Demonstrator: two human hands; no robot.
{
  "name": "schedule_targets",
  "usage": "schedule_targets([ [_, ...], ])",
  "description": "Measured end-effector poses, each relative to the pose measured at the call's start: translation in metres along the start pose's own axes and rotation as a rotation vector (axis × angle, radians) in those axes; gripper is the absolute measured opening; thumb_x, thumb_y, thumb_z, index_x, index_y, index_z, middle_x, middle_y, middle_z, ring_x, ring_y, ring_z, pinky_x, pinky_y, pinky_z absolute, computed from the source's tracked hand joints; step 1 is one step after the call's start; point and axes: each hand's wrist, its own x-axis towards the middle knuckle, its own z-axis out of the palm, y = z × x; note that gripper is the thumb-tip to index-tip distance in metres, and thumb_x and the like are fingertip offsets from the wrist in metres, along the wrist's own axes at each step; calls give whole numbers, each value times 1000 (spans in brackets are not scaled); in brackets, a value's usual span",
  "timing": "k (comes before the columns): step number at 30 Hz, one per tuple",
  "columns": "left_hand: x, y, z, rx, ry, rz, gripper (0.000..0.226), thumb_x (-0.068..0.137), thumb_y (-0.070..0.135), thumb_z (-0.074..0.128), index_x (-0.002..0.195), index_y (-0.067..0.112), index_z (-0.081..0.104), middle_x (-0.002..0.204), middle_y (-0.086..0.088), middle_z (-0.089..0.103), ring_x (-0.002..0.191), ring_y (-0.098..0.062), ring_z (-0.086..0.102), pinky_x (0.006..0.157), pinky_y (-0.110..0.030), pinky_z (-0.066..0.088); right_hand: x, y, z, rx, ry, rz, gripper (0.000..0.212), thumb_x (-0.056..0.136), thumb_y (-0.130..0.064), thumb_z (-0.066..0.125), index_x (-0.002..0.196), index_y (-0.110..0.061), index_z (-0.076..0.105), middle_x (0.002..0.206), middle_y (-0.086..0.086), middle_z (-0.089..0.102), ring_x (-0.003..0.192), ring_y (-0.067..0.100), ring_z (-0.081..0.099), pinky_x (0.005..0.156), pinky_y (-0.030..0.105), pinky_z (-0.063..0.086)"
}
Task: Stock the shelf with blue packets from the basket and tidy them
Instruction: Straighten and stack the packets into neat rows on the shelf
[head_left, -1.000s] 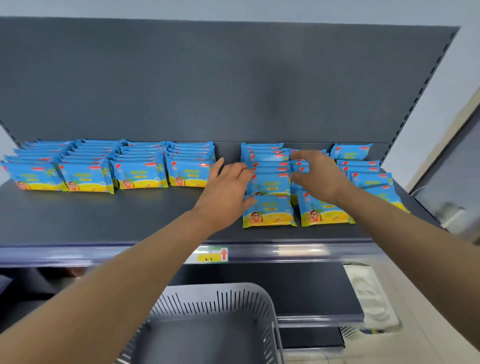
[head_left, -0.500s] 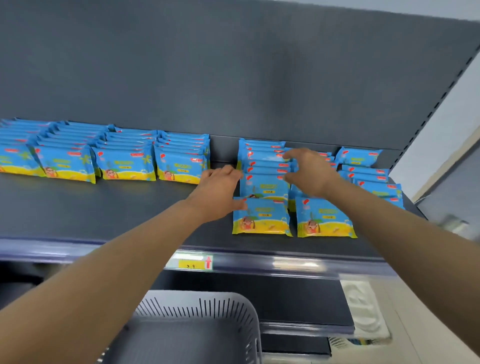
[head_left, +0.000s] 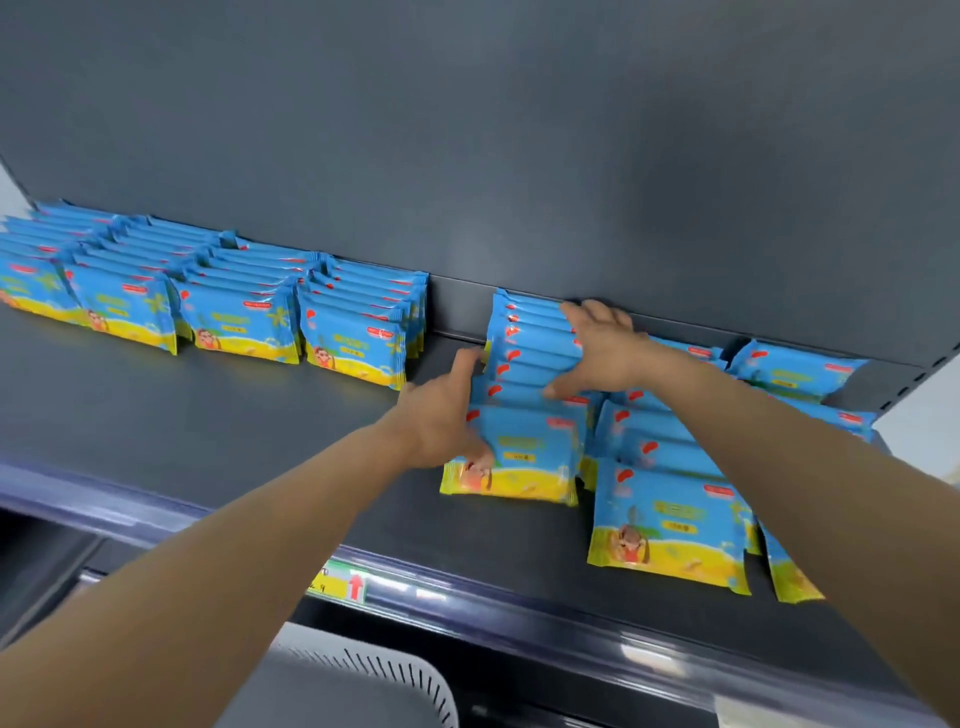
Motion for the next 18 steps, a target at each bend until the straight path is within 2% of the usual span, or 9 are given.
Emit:
schedule_targets([
  [2, 7, 0, -4, 32, 48, 18, 102, 61, 26, 80, 138, 27, 13, 80, 8, 52, 86, -20, 53, 90, -37, 35, 7, 4, -4, 17, -16, 15, 115, 61, -65, 71, 148, -26, 6, 155, 1, 10, 142, 31, 10, 114, 47, 22],
  [4, 14, 0, -4, 118, 47, 37, 102, 60, 33, 80, 139, 28, 14, 85, 6, 53, 91, -20, 55, 94, -39, 32, 14, 4, -3, 47, 25, 43, 102, 68, -66, 65, 146, -22, 16, 150, 4, 19, 137, 33, 19, 112, 44, 26],
  [7, 21, -2, -1, 224, 49, 89, 87, 62, 42, 75, 136, 27, 30, 100, 7, 57, 94, -16, 57, 94, -37, 31, 22, -4, 3, -17, 96, 97, 87, 74, -62, 61, 140, -16, 29, 143, 9, 26, 129, 34, 29, 104, 42, 30],
  [10, 26, -4, 3, 266, 87, 148, 73, 66, 43, 71, 129, 25, 40, 109, 6, 57, 94, -15, 57, 90, -33, 29, 26, -8, 5, -45, 126, 117, 84, 71, -62, 62, 134, -12, 38, 136, 10, 31, 125, 32, 31, 100, 41, 33],
  [15, 31, -6, 5, 326, 225, 217, 59, 70, 38, 66, 119, 20, 40, 108, 4, 57, 95, -19, 57, 87, -34, 28, 30, -10, 2, -40, 147, 145, 73, 69, -62, 59, 122, -12, 49, 129, 10, 34, 121, 30, 30, 93, 38, 36],
  [18, 35, -8, 5, 382, 299, 225, 55, 73, 38, 63, 118, 20, 39, 107, 2, 58, 96, -21, 57, 87, -35, 29, 31, -12, -2, 22, 136, 166, 72, 70, -60, 58, 122, -12, 47, 129, 11, 35, 121, 31, 31, 88, 37, 37],
])
